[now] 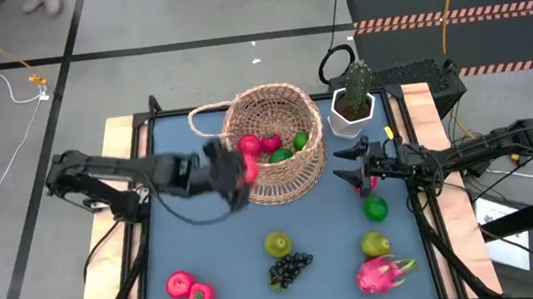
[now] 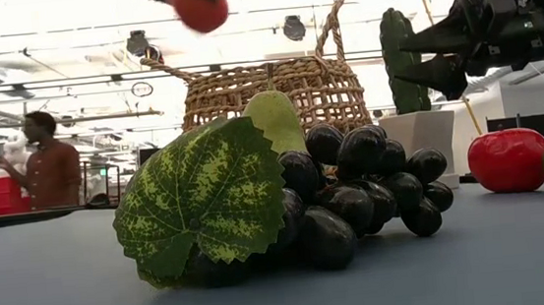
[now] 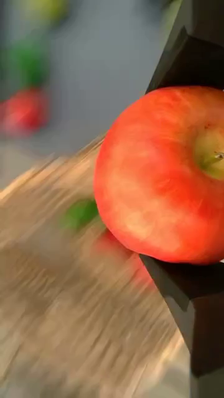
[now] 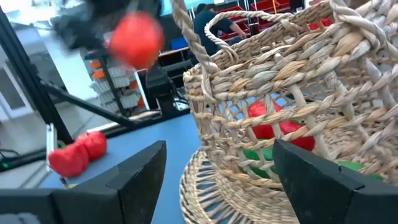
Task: Build produce basket
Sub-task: Put the red apple into the brown basket
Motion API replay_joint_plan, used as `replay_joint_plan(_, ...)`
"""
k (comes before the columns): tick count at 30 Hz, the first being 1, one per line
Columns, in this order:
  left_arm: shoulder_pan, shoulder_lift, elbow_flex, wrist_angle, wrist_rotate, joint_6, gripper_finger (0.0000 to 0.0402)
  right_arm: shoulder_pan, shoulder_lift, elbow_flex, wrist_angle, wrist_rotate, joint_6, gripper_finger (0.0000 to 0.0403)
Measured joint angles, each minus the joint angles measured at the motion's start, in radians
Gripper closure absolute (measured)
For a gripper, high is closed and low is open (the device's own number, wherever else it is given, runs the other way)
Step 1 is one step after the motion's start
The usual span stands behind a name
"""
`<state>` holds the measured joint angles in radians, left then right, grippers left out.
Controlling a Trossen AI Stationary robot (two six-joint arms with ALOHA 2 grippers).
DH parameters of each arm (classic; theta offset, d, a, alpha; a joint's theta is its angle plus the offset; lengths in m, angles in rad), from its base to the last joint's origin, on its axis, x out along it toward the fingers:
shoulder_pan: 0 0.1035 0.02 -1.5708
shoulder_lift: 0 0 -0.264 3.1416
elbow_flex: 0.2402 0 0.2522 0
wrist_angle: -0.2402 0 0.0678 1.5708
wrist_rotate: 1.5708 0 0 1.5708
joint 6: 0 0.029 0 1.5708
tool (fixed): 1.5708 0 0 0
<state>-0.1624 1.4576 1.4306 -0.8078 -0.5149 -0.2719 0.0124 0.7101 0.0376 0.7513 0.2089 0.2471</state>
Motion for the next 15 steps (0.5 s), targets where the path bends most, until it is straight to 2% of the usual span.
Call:
replay_joint_plan(2, 0.080, 0.000, 0.017, 0.127, -0.070, 0.068, 0.0071, 0.000, 0.000, 0.000, 0.000, 0.000, -0.015, 0.0112)
replay_joint_plan(3, 0.127, 0.000, 0.017, 0.183, -0.055, 0.101, 0.0072, 0.000, 0.000, 0.000, 0.000, 0.000, -0.024, 0.0112)
replay_joint_plan(6, 0.267, 0.024, 0.015, 0.296, 0.078, 0.181, 0.0076, 0.000, 0.000, 0.000, 0.000, 0.001, -0.037, 0.0112)
replay_joint_plan(8, 0.346, 0.054, 0.015, 0.331, 0.116, 0.188, 0.0073, 0.000, 0.000, 0.000, 0.001, 0.001, -0.037, 0.0112)
replay_joint_plan(15, 0.527, 0.170, 0.015, 0.375, 0.119, 0.170, 0.0024, 0.000, 0.000, 0.000, 0.007, 0.027, -0.002, 0.0112)
